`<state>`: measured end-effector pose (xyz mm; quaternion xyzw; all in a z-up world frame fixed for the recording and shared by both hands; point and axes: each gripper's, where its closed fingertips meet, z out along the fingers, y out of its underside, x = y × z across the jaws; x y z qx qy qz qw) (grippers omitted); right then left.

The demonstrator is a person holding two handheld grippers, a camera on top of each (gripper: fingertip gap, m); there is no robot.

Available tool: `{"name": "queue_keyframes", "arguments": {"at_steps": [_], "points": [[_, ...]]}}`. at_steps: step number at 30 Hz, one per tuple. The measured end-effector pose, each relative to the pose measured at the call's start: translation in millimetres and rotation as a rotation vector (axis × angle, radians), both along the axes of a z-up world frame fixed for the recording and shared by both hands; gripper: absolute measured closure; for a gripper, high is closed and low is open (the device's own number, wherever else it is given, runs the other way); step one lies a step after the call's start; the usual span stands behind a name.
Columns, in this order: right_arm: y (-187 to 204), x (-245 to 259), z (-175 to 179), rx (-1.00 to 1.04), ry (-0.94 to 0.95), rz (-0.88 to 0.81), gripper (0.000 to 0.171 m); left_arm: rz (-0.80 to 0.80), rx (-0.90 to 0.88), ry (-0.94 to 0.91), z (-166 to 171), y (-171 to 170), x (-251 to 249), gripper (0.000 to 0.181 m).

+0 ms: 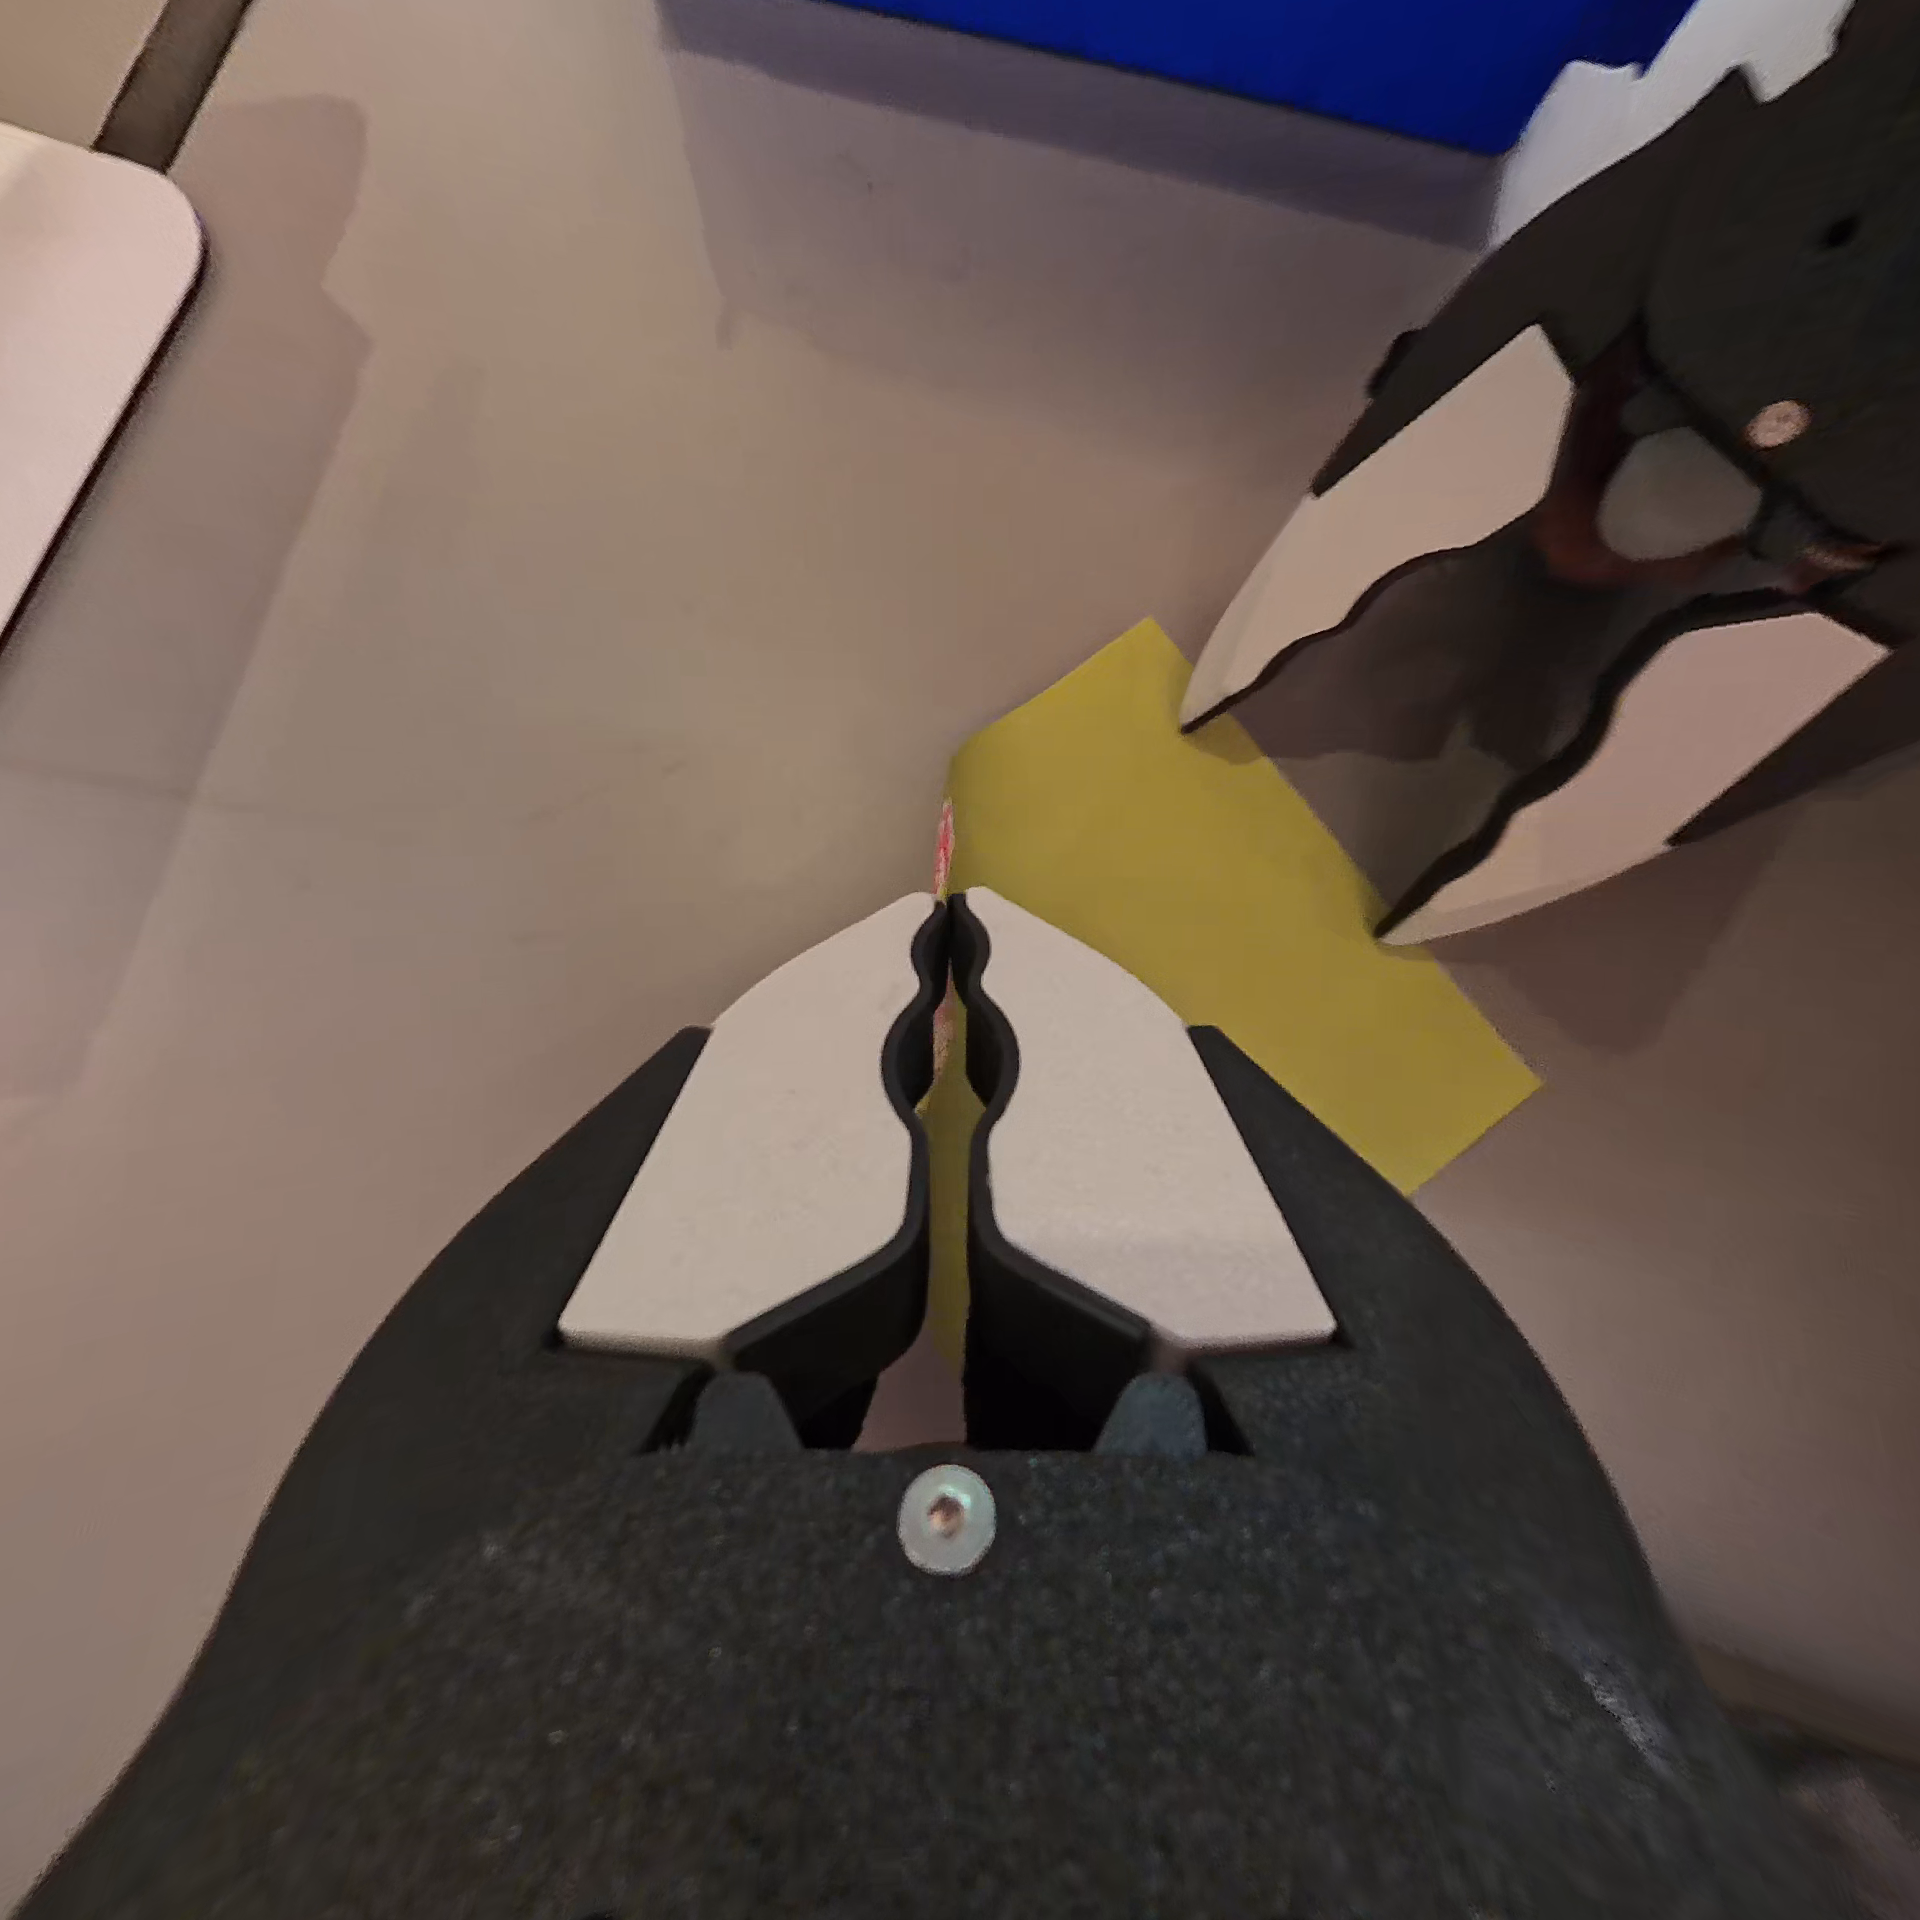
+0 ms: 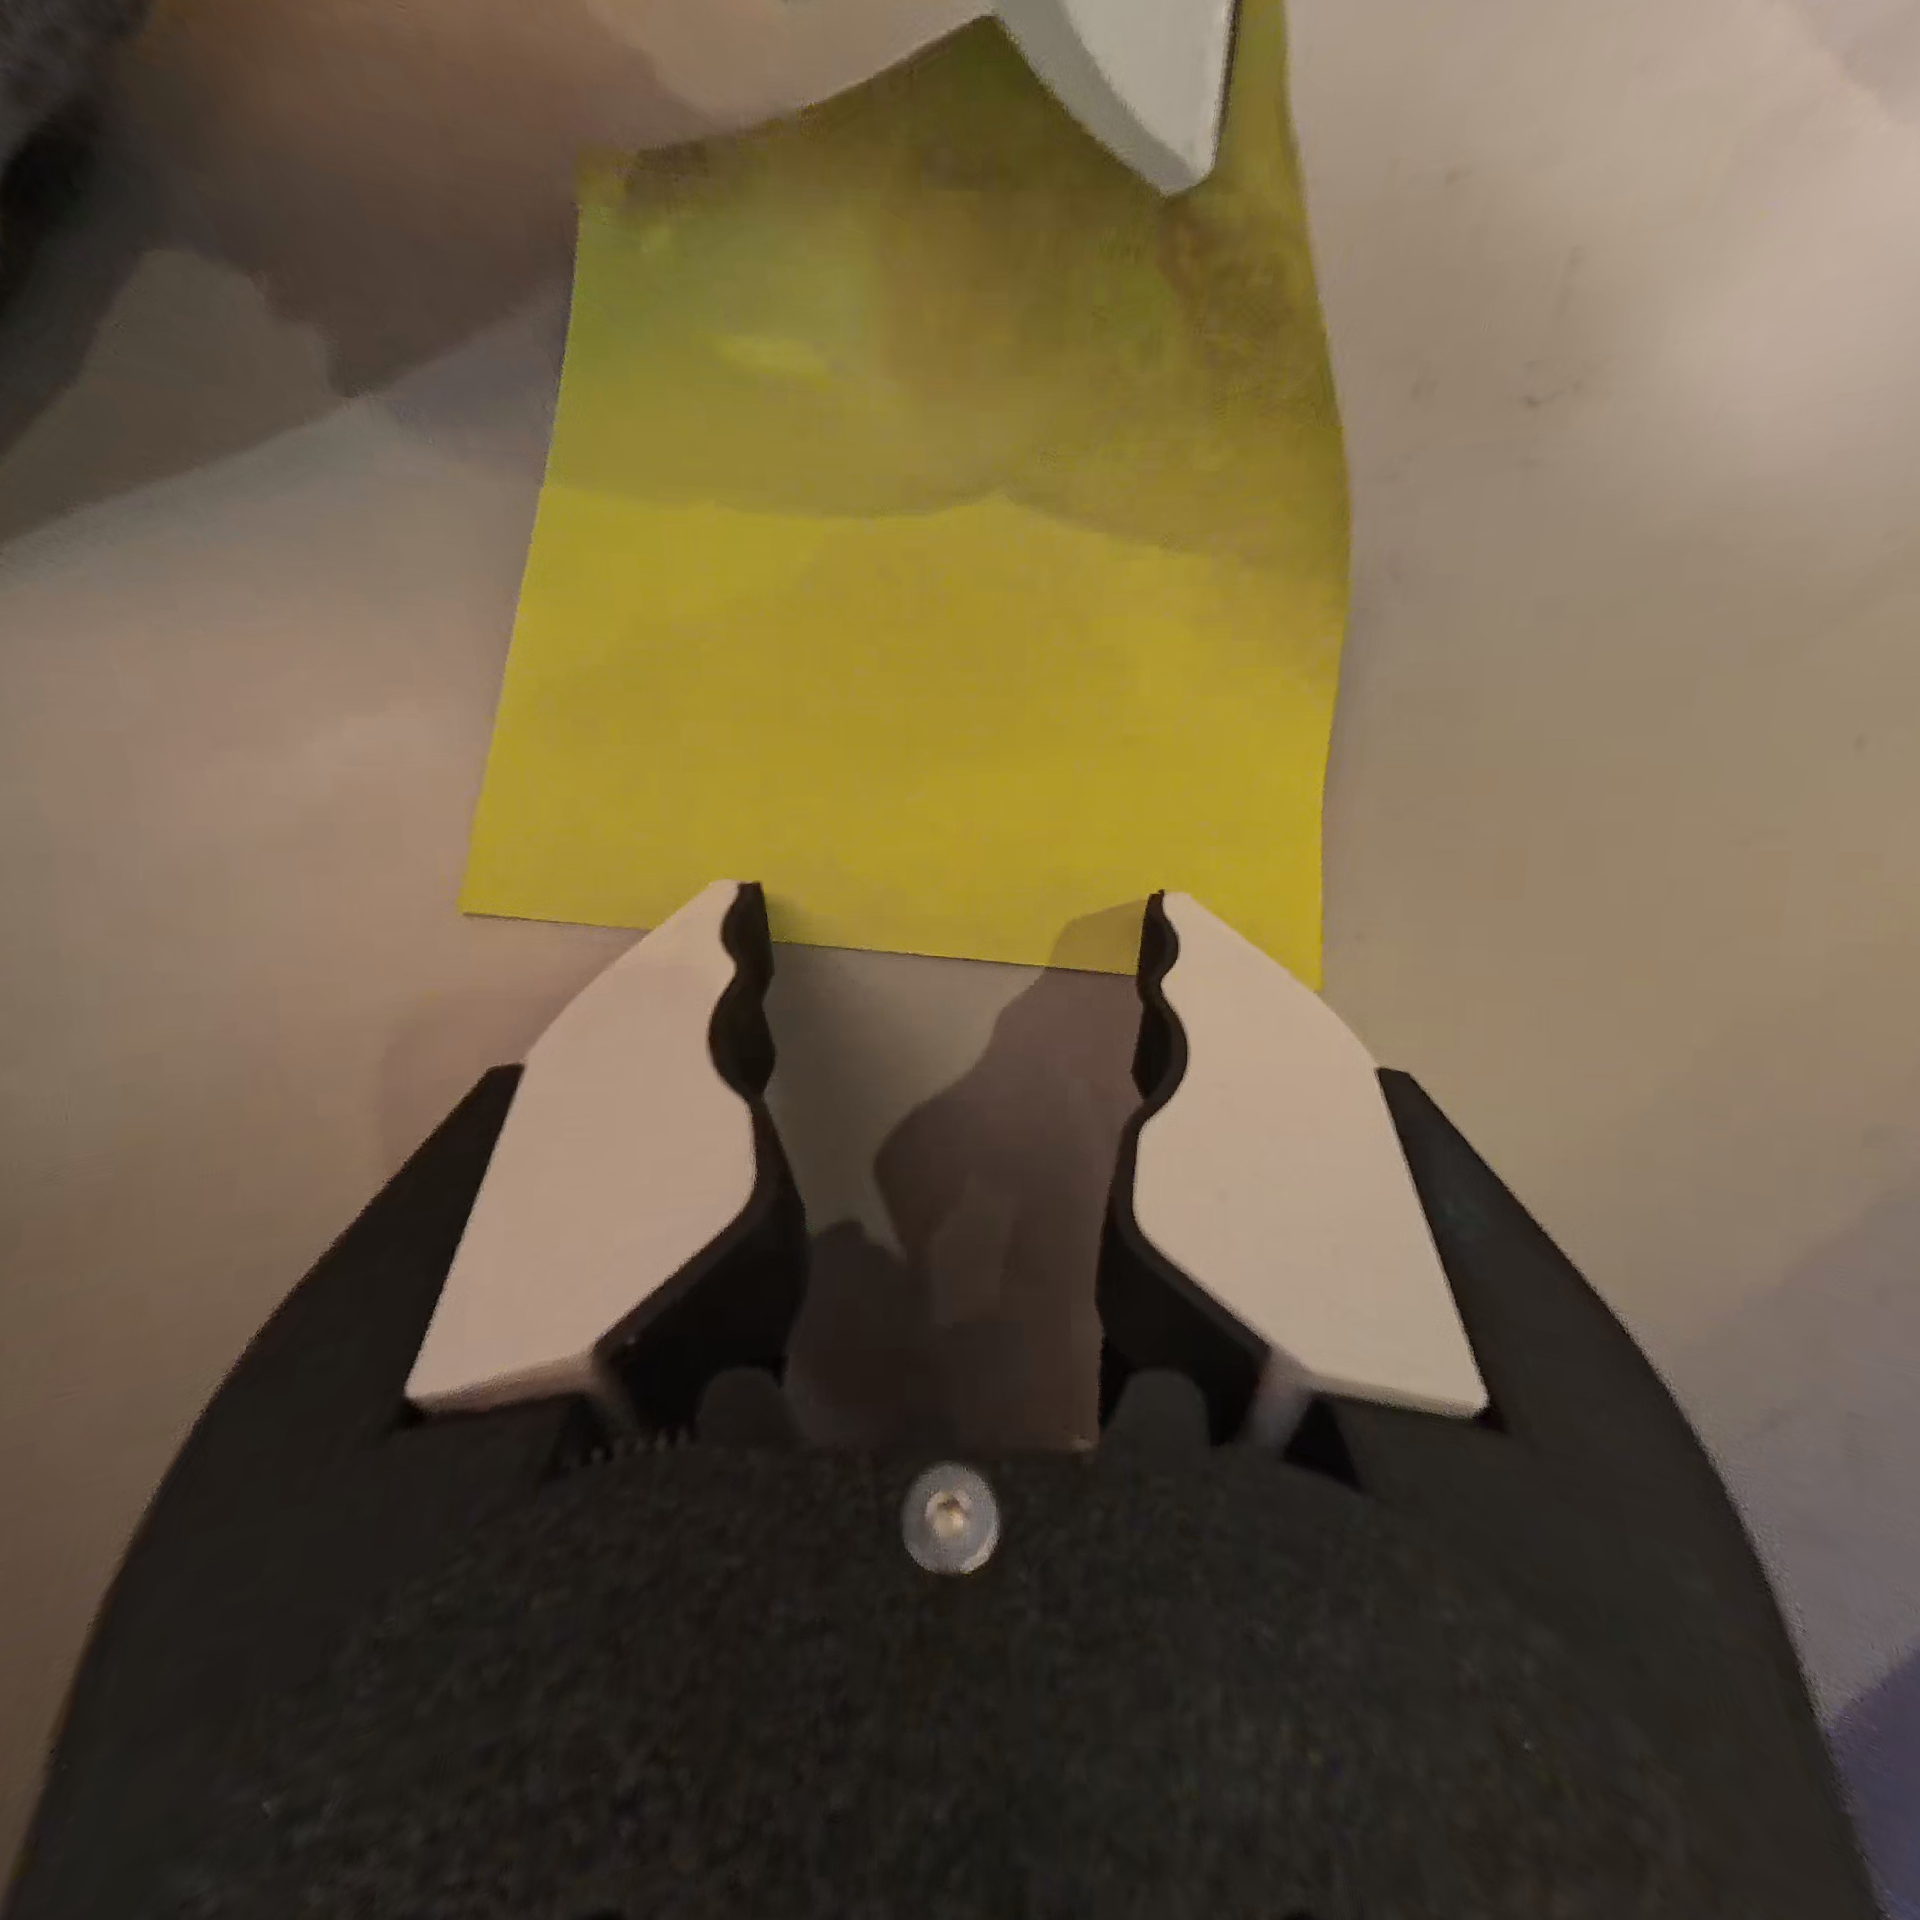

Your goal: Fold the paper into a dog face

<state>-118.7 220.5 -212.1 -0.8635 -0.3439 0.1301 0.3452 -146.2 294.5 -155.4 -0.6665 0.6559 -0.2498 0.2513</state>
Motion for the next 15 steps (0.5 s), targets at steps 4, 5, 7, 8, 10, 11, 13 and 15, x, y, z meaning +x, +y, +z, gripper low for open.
{"name": "queue_keyframes", "arguments": {"at_steps": [4, 5, 7, 8, 10, 11, 13, 15], "points": [[-1, 1, 0, -0.005, -0.003, -0.03, 0.103, -0.057, -0.024, -0.019, 5, -32, 2, 0.181], [-1, 1, 0, -0.005, -0.003, -0.034, 0.103, -0.072, -0.035, -0.029, 7, -41, 2, 0.181], [0, 0, 0, -0.003, -0.003, -0.045, 0.102, -0.102, -0.059, -0.037, 8, -60, 2, 0.181], [0, -1, 0, -0.004, -0.002, -0.051, 0.102, -0.112, -0.062, -0.027, 6, -68, 1, 0.181], [-2, -3, 0, -0.007, -0.004, -0.05, 0.097, -0.11, -0.049, 0.006, 0, -77, -4, 0.181], [-2, -3, 0, -0.005, -0.005, -0.049, 0.096, -0.104, -0.053, 0.017, -3, -81, -7, 0.181], [-2, -3, -1, -0.006, -0.003, -0.05, 0.096, -0.092, -0.069, 0.039, -14, -88, -11, 0.181], [-2, -3, -1, -0.006, -0.004, -0.05, 0.096, -0.09, -0.084, 0.07, -27, -96, -14, 0.181]]}}
